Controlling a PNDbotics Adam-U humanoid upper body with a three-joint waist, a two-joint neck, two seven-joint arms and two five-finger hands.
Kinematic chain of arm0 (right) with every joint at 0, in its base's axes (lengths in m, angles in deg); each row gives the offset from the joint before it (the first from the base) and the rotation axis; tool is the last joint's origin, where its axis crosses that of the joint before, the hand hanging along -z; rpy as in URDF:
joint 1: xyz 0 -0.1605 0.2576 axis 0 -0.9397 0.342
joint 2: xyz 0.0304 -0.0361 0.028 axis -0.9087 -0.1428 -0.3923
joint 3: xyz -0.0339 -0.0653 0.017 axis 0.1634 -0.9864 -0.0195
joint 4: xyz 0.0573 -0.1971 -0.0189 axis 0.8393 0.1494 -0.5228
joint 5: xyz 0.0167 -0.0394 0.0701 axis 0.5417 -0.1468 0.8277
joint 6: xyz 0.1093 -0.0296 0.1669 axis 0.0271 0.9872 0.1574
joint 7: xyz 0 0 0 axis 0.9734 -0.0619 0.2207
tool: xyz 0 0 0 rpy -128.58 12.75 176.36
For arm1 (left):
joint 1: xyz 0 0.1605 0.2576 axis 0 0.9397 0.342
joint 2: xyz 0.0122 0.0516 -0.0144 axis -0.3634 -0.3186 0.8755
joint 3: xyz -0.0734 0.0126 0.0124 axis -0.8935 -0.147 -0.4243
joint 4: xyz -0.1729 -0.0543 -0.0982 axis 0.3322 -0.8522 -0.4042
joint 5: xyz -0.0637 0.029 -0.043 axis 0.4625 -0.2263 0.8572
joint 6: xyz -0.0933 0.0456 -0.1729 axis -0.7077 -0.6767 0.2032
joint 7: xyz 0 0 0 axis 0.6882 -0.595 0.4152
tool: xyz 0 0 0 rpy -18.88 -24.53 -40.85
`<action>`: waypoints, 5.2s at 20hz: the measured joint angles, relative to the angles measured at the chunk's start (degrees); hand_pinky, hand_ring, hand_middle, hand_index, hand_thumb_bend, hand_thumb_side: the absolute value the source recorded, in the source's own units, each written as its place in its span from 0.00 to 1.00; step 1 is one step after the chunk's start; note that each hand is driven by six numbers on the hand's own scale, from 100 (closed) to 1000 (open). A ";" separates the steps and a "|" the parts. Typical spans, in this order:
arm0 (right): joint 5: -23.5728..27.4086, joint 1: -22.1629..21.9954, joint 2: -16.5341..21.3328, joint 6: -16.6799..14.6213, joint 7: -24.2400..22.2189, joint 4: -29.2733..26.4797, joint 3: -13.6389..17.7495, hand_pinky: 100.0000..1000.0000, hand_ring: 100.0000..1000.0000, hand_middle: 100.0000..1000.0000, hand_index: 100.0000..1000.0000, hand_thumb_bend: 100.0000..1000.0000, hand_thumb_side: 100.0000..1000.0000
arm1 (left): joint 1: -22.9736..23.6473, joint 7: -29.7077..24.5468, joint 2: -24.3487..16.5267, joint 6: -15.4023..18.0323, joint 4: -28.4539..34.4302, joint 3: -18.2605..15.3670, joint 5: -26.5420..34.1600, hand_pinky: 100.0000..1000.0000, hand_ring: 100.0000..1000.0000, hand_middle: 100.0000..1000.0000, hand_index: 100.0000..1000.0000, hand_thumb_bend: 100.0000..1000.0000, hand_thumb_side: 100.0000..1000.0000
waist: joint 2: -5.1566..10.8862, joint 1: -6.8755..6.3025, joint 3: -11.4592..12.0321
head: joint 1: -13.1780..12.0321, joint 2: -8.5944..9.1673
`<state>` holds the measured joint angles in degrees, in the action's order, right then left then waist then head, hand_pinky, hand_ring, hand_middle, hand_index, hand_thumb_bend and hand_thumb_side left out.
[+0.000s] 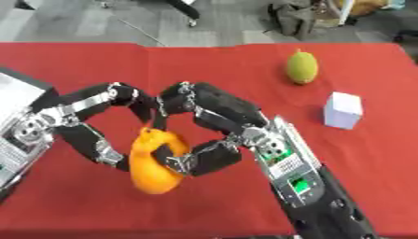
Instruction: Pick up the objects with one hand, pass them to the other hand, and then place them into the box on the other side of the table.
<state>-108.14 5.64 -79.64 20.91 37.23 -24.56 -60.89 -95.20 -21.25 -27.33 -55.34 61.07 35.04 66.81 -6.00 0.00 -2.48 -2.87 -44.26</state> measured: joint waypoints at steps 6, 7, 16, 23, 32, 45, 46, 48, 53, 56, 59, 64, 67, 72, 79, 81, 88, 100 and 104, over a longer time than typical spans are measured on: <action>0.00 -0.12 0.00 -0.08 -0.34 0.34 -0.27 0.72 0.53 0.38 0.36 0.00 0.10 | 1.33 -1.73 -0.99 0.70 0.79 -0.49 -0.41 0.70 0.57 0.54 0.77 0.81 0.40 | -0.03 -0.09 0.00 | 0.21 0.00; 0.00 -0.15 0.00 -0.08 -0.45 0.35 -0.31 0.72 0.53 0.38 0.36 0.00 0.10 | 1.43 -1.79 -1.00 0.70 0.80 -0.57 -0.36 0.70 0.57 0.54 0.76 0.81 0.40 | -0.03 -0.09 -0.01 | 0.22 0.00; -0.40 -0.60 0.00 -0.07 -0.58 0.71 -0.15 0.72 0.53 0.38 0.36 0.00 0.09 | 2.00 -3.75 -1.74 1.47 1.05 -1.37 2.28 0.70 0.58 0.55 0.77 0.81 0.38 | -0.03 -0.09 -0.21 | 0.31 0.00; -1.00 -0.62 0.00 -0.25 -0.38 0.90 0.04 0.72 0.53 0.38 0.36 0.00 0.09 | 2.16 -6.55 -2.02 2.37 1.71 -1.58 2.79 0.70 0.58 0.55 0.77 0.81 0.36 | -0.03 -0.09 -0.30 | 0.47 0.00; -1.09 -0.62 -0.04 -0.25 -0.27 1.01 0.04 0.72 0.53 0.38 0.36 0.00 0.09 | 1.60 -6.61 -2.25 2.12 1.68 -1.69 2.63 0.70 0.58 0.55 0.77 0.80 0.38 | -0.03 -0.04 -0.31 | 0.57 0.00; -0.42 -0.08 -1.07 -0.28 -0.42 0.63 -0.34 0.71 0.53 0.38 0.37 0.00 0.09 | -0.77 -4.76 0.57 0.50 0.19 1.43 0.59 0.68 0.52 0.49 0.71 0.78 0.39 | -0.03 0.12 -0.43 | 0.55 0.00; -0.34 -0.05 -1.09 -0.27 -0.43 0.62 -0.34 0.71 0.53 0.38 0.37 0.00 0.09 | -0.79 -4.86 0.70 0.44 0.05 1.68 0.53 0.67 0.49 0.46 0.69 0.77 0.38 | -0.02 0.12 -0.45 | 0.55 0.00; -0.24 -0.05 -1.09 -0.22 -0.48 0.59 -0.34 0.71 0.53 0.38 0.37 0.00 0.09 | -0.83 -5.05 0.77 0.31 -0.17 2.08 0.34 0.65 0.45 0.41 0.66 0.74 0.38 | -0.02 0.12 -0.47 | 0.54 0.00; -0.20 -0.05 -1.09 -0.13 -0.66 0.51 -0.34 0.72 0.53 0.39 0.37 0.00 0.09 | -0.83 -5.23 1.12 -0.01 -0.59 2.51 0.11 0.55 0.29 0.23 0.49 0.51 0.36 | -0.02 0.13 -0.47 | 0.50 0.00; -0.20 -0.05 -1.09 -0.12 -0.67 0.51 -0.33 0.72 0.53 0.39 0.37 0.00 0.09 | -0.83 -4.79 1.12 -0.51 -0.73 2.51 0.59 0.53 0.25 0.18 0.44 0.42 0.34 | -0.02 0.13 -0.46 | 0.50 0.00; -0.20 -0.05 -1.09 -0.12 -0.69 0.50 -0.32 0.72 0.52 0.40 0.38 0.00 0.09 | -0.82 -3.67 1.12 -1.22 -0.78 2.51 2.08 0.52 0.22 0.14 0.40 0.37 0.31 | -0.02 0.15 -0.45 | 0.51 0.00; -0.21 -0.13 -1.01 -0.22 -0.88 0.28 -0.22 0.74 0.54 0.45 0.45 0.00 0.15 | -0.77 -0.14 1.12 -1.84 -0.79 2.47 4.70 0.50 0.19 0.11 0.37 0.31 0.31 | -0.01 0.26 -0.43 | 0.57 0.00; -0.29 -0.60 -0.91 -0.19 -1.45 -0.05 0.11 0.74 0.56 0.50 0.54 0.00 0.22 | -0.69 1.84 1.10 -1.85 -0.78 2.24 5.58 0.50 0.19 0.10 0.36 0.30 0.32 | 0.00 0.28 -0.50 | 0.69 0.00; -2.67 -1.54 -0.16 0.23 -4.30 -0.79 1.24 0.78 0.66 0.64 0.73 0.14 0.40 | 0.22 3.74 0.45 -1.71 -0.69 0.94 5.73 0.50 0.19 0.10 0.36 0.30 0.32 | 0.04 0.28 -0.66 | 0.91 0.00; -8.46 -3.95 0.59 2.27 -7.76 -2.04 4.88 0.82 0.76 0.83 0.93 0.30 0.54 | 2.89 8.75 -0.41 -1.70 -0.57 -3.04 6.92 0.50 0.19 0.10 0.35 0.31 0.33 | 0.08 0.31 -0.80 | 1.48 0.00; -10.38 -5.12 0.60 3.38 -6.64 -2.22 6.56 0.83 0.77 0.85 0.94 0.30 0.54 | 3.73 10.65 -0.51 -1.68 -0.61 -4.70 7.35 0.50 0.19 0.10 0.36 0.31 0.33 | 0.09 0.33 -0.93 | 1.46 0.00; -16.89 -8.47 0.64 6.87 -0.63 -1.18 11.33 0.83 0.76 0.85 0.93 0.24 0.53 | 8.19 21.16 -4.83 -3.75 -2.82 -13.55 5.84 0.49 0.20 0.11 0.36 0.32 0.32 | 0.24 -0.15 -1.01 | -8.87 0.00; -18.50 -10.45 1.27 7.27 0.57 0.38 12.69 0.83 0.75 0.83 0.92 0.20 0.53 | 3.52 38.21 -14.77 -22.75 -36.74 -23.11 -6.97 0.73 0.71 0.73 0.85 0.86 0.50 | 0.75 -0.56 -2.14 | -17.74 0.01; -18.47 -10.79 1.49 7.38 0.13 0.71 12.81 0.83 0.75 0.83 0.91 0.19 0.53 | 0.57 36.55 -14.81 -23.98 -42.07 -25.34 -11.17 0.76 0.77 0.77 0.88 0.92 0.58 | 1.03 -0.27 -2.23 | -17.40 0.01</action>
<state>-126.61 -5.15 -78.14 28.29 37.36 -23.86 -48.08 -94.63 15.30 -42.14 -79.32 19.00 9.71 55.64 -4.97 -0.27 -4.71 -20.27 -44.25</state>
